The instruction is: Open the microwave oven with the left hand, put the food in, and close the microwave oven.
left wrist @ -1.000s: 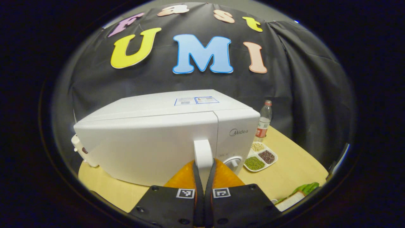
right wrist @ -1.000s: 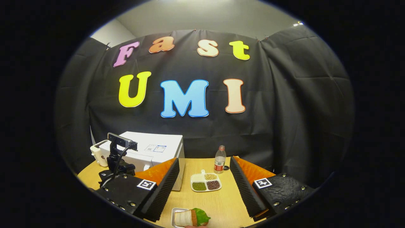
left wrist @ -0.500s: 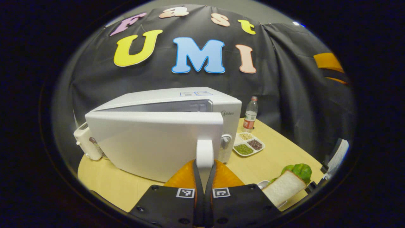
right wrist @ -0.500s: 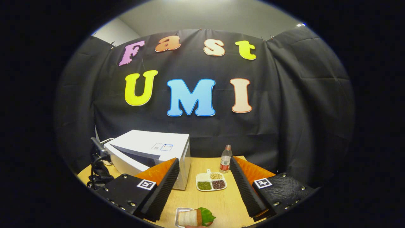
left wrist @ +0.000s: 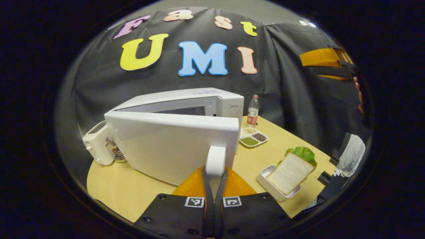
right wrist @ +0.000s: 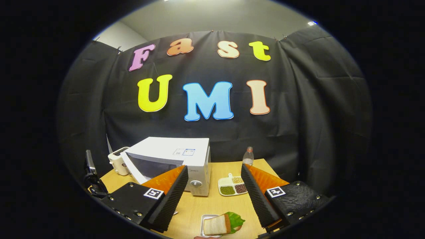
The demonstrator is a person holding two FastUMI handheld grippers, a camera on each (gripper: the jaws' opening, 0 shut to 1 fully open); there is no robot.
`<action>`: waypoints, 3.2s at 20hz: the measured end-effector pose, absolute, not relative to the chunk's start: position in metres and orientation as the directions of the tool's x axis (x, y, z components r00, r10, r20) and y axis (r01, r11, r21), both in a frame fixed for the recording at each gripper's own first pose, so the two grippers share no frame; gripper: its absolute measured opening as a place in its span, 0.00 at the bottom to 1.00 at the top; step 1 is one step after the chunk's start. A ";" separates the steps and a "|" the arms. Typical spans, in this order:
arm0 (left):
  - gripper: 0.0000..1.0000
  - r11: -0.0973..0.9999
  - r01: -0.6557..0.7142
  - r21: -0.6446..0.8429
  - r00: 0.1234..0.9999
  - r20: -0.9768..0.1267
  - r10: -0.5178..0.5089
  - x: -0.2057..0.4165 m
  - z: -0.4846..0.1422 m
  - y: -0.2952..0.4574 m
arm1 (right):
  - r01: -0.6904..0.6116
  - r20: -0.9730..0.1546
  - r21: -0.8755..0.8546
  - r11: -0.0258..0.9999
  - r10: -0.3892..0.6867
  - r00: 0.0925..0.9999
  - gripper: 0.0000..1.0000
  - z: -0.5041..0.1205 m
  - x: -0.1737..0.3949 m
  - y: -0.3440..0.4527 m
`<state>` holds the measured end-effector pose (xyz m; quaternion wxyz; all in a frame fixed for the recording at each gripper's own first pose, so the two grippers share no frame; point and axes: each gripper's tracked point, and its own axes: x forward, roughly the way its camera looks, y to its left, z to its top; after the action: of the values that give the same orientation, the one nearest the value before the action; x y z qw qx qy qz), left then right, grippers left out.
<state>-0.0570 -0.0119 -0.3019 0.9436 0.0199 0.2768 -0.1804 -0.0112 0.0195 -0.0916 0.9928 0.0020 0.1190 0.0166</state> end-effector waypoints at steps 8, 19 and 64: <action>0.07 0.950 0.311 -0.032 0.787 -0.552 -0.276 -0.117 -0.295 0.058 | -0.069 -0.255 0.028 0.997 0.074 0.964 0.97 -0.108 -0.020 0.055; 0.07 0.981 0.194 0.005 0.815 -0.558 -0.158 -0.169 -0.290 0.184 | -0.158 -0.272 0.028 0.987 0.160 0.949 0.97 -0.117 -0.019 0.110; 0.96 0.993 0.108 -0.047 0.991 -0.075 -0.111 -0.084 -0.023 0.129 | 0.175 -0.800 0.441 0.880 0.296 0.523 0.82 -0.366 -0.078 -0.026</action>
<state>-0.0842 0.1286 -0.0229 0.9975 -0.0216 0.0385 -0.0549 -0.0781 -0.0258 -0.3659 0.8384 0.2419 0.4872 0.0359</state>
